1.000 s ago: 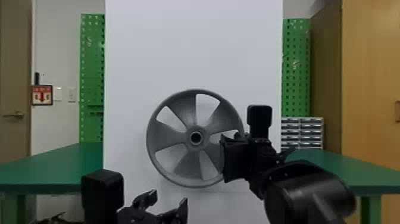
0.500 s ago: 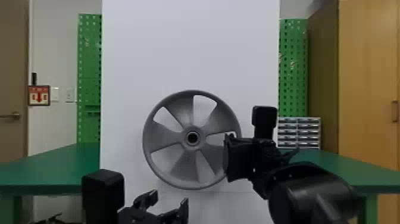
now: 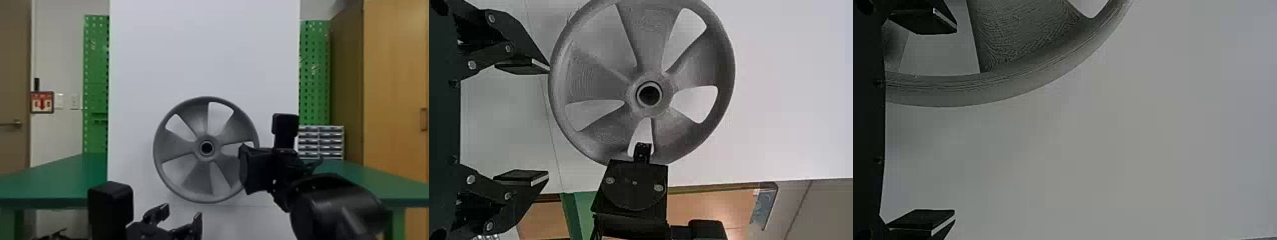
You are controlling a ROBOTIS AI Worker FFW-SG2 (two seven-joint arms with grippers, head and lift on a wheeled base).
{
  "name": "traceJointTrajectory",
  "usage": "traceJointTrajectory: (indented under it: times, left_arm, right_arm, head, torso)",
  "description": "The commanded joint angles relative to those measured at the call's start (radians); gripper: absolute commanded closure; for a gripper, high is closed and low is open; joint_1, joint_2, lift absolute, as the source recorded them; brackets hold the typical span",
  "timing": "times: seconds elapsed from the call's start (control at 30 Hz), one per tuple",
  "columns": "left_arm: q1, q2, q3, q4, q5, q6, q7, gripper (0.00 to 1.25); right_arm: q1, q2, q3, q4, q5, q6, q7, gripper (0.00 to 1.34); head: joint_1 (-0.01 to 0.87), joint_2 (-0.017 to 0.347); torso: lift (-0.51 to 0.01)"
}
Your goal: Hold the wheel and insert it
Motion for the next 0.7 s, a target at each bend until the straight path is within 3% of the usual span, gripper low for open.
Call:
traceJointTrajectory:
  times: [0.0,0.33,0.67]
  left_arm:
    - [0.0,0.0,0.001,0.0,0.0,0.0,0.0,0.49]
    - [0.002,0.002,0.004,0.001,0.003,0.0,0.0,0.49]
    - [0.006,0.002,0.009,0.0,0.006,0.0,0.0,0.49]
  right_arm:
    - [-0.001,0.001,0.001,0.0,0.0,-0.003,0.002,0.0]
    - [0.006,0.001,0.004,-0.017,-0.007,-0.004,0.005,0.0]
    - [0.088,0.001,0.005,-0.222,-0.015,0.069,0.003,0.0]
  head:
    - [0.0,0.032]
    - [0.0,0.032]
    - [0.0,0.032]
  torso:
    - [-0.487]
    - [-0.487]
    - [-0.487]
